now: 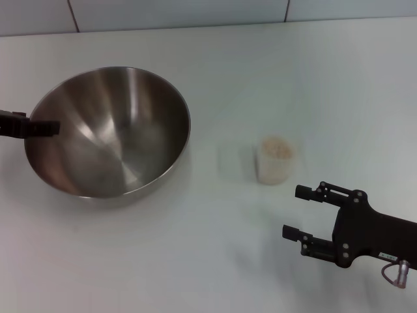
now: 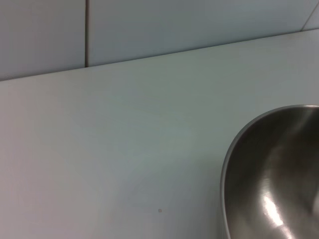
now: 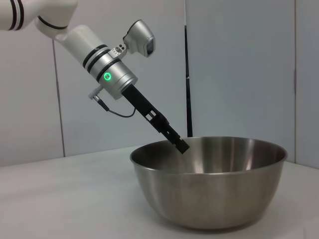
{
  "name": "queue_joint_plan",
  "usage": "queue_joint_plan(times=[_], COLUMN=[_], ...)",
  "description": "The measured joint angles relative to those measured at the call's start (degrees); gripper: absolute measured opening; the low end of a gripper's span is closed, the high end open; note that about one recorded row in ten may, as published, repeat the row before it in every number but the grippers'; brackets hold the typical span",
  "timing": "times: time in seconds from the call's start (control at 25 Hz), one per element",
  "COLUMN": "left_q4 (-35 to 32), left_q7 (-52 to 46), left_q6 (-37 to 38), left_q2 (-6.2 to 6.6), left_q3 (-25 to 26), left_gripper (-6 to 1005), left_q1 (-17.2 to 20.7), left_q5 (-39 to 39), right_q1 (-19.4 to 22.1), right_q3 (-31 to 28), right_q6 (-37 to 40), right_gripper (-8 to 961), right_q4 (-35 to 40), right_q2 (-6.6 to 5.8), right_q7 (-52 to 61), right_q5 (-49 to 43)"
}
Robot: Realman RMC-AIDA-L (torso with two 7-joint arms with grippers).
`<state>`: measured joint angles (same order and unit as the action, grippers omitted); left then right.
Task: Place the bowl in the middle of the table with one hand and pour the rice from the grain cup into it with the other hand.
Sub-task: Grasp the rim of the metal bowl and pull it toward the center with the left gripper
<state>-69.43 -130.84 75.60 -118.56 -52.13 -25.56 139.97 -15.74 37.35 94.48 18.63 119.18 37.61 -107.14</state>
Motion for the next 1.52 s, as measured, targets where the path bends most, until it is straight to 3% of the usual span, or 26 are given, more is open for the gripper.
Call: queue_joint_plan(times=[0.56, 0.76, 1.2, 1.28, 1.52], left_q4=[1.4, 3.1, 2.5, 2.7, 2.6], left_q7=[-1.2, -1.6, -2.9, -3.0, -3.2], left_q6=[0.0, 0.0, 0.5, 0.5, 0.5], left_q2=[0.31, 0.12, 0.02, 0.04, 0.13], left_q3=[0.0, 0.0, -0.1, -0.1, 0.0], left_gripper=[671, 667, 222, 70, 56], left_q1=[-0.6, -2.4, -3.7, -3.9, -3.9], left_q5=[0.2, 3.7, 4.3, 4.4, 4.2], right_q1=[-0.1, -0.1, -0.1, -0.1, -0.1], right_q3=[0.0, 0.0, 0.0, -0.3, -0.6], right_q6=[0.0, 0.0, 0.0, 0.0, 0.0], right_gripper=[703, 703, 703, 703, 704], right_q4=[0.0, 0.0, 0.0, 0.0, 0.0], right_q2=[0.00, 0.00, -0.06, -0.08, -0.09], right_q7=[0.0, 0.0, 0.0, 0.0, 0.0], right_q5=[0.0, 0.0, 0.0, 0.0, 0.0])
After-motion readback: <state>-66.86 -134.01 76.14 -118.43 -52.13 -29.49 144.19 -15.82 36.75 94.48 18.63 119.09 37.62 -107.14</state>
